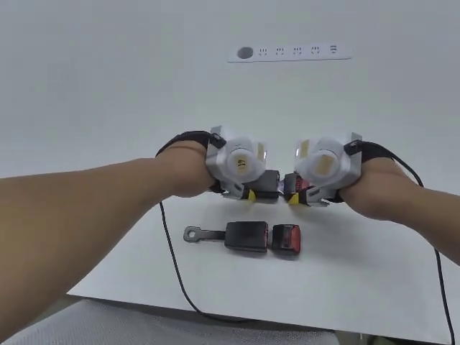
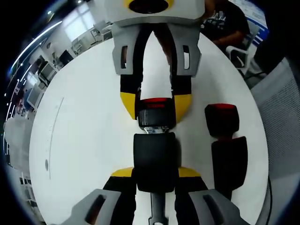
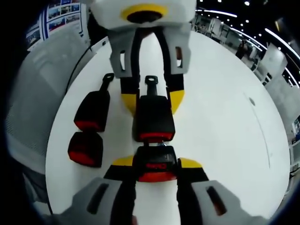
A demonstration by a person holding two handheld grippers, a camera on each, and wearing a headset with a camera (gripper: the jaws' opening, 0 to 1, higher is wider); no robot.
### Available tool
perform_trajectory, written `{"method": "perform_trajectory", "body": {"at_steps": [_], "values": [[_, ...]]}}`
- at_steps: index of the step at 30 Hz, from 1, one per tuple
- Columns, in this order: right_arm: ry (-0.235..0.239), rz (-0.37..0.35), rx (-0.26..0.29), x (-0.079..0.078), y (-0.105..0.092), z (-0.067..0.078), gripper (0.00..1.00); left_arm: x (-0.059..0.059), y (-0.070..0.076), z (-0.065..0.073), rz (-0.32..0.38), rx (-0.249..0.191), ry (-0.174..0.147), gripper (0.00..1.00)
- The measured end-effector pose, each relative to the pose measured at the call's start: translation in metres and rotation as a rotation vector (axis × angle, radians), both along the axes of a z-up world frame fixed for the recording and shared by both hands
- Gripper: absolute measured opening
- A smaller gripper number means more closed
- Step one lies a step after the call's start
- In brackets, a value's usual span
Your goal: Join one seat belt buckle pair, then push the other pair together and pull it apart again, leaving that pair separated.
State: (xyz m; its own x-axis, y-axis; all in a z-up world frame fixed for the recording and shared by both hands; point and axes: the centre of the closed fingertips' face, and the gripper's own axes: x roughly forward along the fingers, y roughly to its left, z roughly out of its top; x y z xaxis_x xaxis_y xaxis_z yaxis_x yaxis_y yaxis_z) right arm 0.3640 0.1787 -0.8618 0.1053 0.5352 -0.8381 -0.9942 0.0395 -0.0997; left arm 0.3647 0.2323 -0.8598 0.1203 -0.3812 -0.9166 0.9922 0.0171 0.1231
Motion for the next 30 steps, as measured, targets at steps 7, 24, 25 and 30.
{"method": "perform_trajectory", "body": {"at_steps": [7, 24, 25, 30], "values": [[-0.012, 0.018, -0.014, -0.0002, -0.0004, -0.0006, 0.31, 0.0004, -0.0002, -0.0003, 0.003, 0.001, -0.002, 0.31], [0.007, 0.002, -0.011, -0.0028, -0.0007, -0.0004, 0.32, -0.0008, 0.0008, -0.0013, 0.004, 0.012, -0.005, 0.31], [0.008, 0.001, -0.011, -0.0026, -0.0009, -0.0008, 0.32, -0.0011, 0.0009, -0.0013, 0.005, 0.011, -0.004, 0.31], [0.011, -0.001, -0.009, -0.0029, -0.0022, -0.0014, 0.32, -0.0010, 0.0011, -0.0017, 0.007, 0.007, -0.003, 0.31]]}}
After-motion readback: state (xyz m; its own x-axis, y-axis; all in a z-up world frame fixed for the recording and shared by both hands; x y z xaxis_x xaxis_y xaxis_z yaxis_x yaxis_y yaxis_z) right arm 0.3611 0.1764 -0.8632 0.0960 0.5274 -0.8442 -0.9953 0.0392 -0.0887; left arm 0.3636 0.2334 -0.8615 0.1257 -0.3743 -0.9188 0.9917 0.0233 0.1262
